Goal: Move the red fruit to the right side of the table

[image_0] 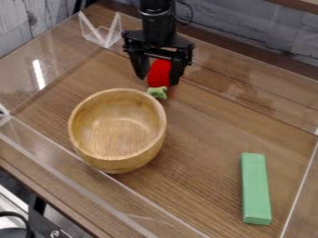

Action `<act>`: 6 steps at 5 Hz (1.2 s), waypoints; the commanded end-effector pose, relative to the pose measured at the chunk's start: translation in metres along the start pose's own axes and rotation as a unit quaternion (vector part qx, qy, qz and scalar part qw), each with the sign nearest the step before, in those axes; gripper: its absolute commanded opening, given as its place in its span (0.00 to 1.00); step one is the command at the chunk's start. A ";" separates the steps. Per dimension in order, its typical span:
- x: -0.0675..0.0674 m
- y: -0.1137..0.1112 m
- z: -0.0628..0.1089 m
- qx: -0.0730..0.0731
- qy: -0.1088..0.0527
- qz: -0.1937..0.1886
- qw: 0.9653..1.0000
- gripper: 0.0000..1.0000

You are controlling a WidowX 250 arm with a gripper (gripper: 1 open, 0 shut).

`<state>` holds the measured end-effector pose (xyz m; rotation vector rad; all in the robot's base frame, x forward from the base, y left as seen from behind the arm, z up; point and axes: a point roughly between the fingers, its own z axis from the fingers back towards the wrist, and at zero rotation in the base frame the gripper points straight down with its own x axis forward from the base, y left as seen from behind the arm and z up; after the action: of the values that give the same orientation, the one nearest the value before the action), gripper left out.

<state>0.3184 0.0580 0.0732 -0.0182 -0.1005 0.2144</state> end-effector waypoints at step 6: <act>0.038 0.023 0.005 0.017 -0.048 -0.017 0.999 1.00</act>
<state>0.3409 0.0857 0.0641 0.0154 -0.1344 0.1947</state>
